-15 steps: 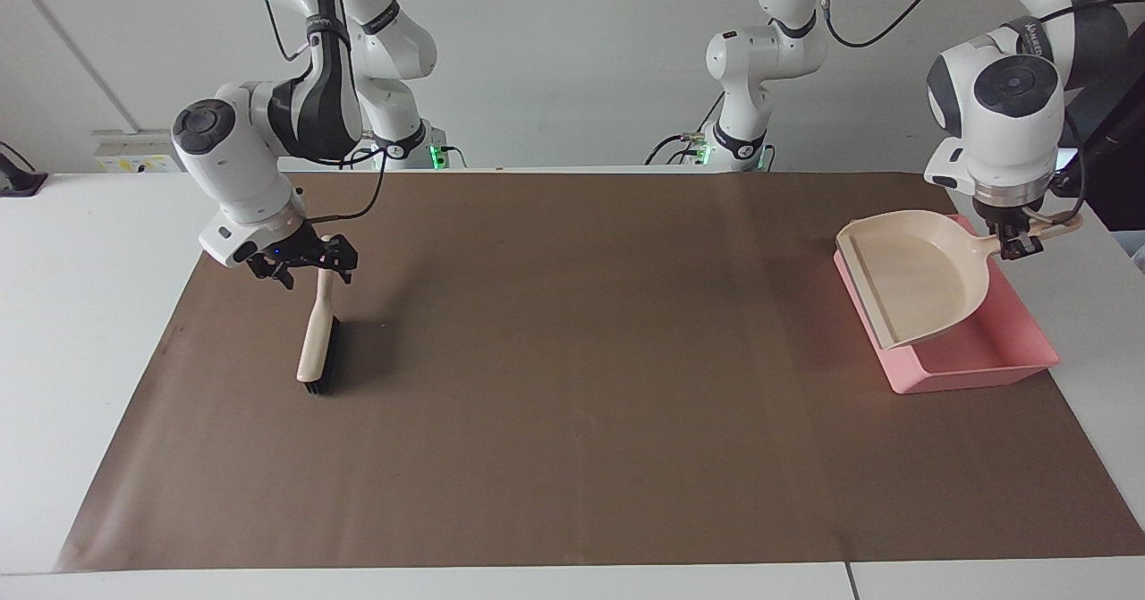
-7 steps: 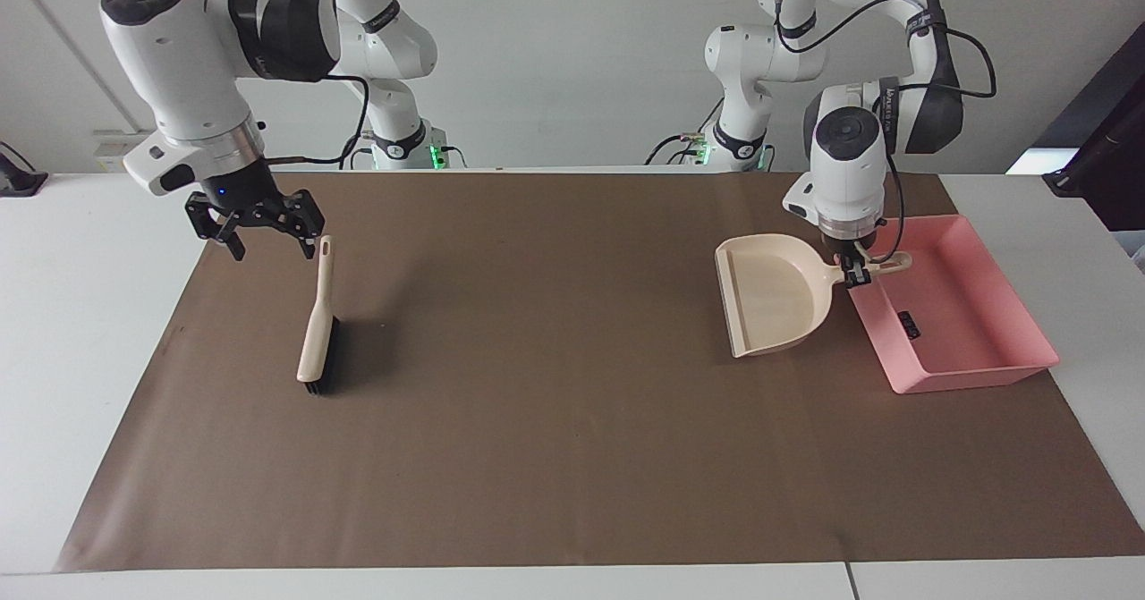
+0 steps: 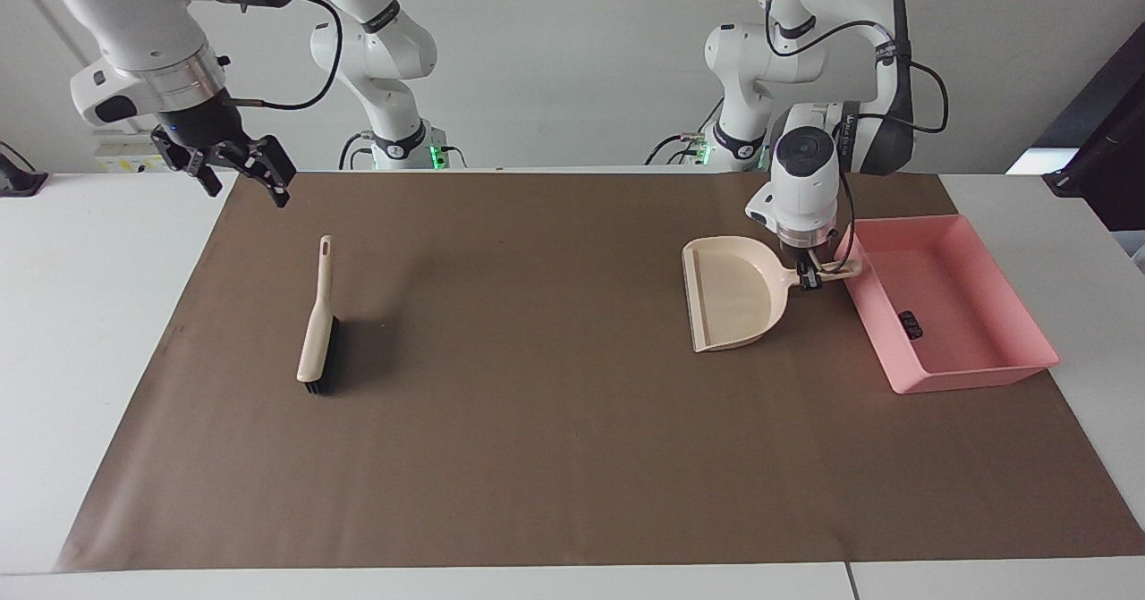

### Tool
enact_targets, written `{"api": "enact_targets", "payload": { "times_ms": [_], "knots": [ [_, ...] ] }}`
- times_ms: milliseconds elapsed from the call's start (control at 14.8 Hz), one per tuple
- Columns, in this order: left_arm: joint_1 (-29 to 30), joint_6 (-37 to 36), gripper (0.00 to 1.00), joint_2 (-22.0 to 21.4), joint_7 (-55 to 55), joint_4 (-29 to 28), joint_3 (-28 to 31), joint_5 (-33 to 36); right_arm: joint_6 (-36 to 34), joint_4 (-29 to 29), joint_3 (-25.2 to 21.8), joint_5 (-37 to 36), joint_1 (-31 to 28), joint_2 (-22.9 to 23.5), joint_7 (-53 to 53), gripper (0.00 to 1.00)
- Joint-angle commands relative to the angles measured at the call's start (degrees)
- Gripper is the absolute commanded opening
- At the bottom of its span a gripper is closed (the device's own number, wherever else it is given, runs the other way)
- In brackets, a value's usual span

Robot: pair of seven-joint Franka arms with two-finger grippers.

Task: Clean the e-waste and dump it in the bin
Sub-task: 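Set the dustpan beside the bin with the left gripper while the right gripper withdraws, then open the left gripper on the dustpan handle and pull it back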

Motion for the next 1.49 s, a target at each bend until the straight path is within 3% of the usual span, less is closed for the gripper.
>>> {"api": "enact_targets", "payload": {
  "times_ms": [0,203,338,405,540,608,743,810,945,1080,1283,1418],
  "knots": [
    [-1.69,2.23,0.0,-0.28,-1.07,-1.08,0.87,-1.09,-0.81,0.05,0.4,0.56,-0.32,-0.12,1.05,1.0],
    [-2.31,5.22,0.0,-0.63,-2.3,-3.19,0.87,-1.09,-3.1,0.14,-0.04,0.56,0.2,-0.74,0.26,1.0],
    [-2.4,5.31,0.0,-0.72,-2.39,-3.37,0.87,-1.09,-2.84,0.22,-6.85,0.47,7.55,-0.57,0.17,1.0],
    [-2.75,5.31,0.0,-0.98,-2.39,-3.89,1.04,-1.09,-2.66,0.23,-8.2,0.47,8.37,-0.48,0.09,1.0],
    [-3.01,5.66,0.01,-1.16,-2.57,-4.51,1.04,-1.09,-2.83,0.23,-6.12,0.38,6.54,-0.39,0.09,1.0],
    [-3.01,5.4,0.15,-1.07,-2.48,-4.25,1.05,-1.09,-3.01,0.23,-6.11,0.38,6.62,-0.48,0.17,1.0],
    [-3.1,4.96,0.53,-1.07,-2.39,-3.72,1.04,-1.09,-3.18,0.14,-6.1,0.38,6.89,-0.56,0.26,1.0],
    [-3.01,4.79,0.63,-1.24,-2.39,-3.37,1.05,-1.09,-3.18,0.14,-6.1,0.38,6.8,-0.65,0.26,1.0],
    [-2.4,3.13,0.72,-3.87,-3.0,-2.93,1.13,-1.09,-3.18,0.14,-6.02,0.38,6.89,-0.65,0.35,1.0],
    [-0.22,1.01,0.95,-7.2,-7.9,-3.02,1.66,-1.09,-3.1,0.22,-6.02,0.38,6.89,-0.65,0.26,1.0],
    [6.02,0.13,0.97,-10.9,-11.35,-3.02,1.75,-1.7,-2.83,0.31,-6.02,0.47,6.97,-0.57,0.17,1.0],
    [10.77,-1.62,0.97,-11.96,-15.63,-3.02,1.75,-5.72,-2.75,0.23,-6.02,0.47,6.97,-0.56,0.26,1.0]
  ]
}}
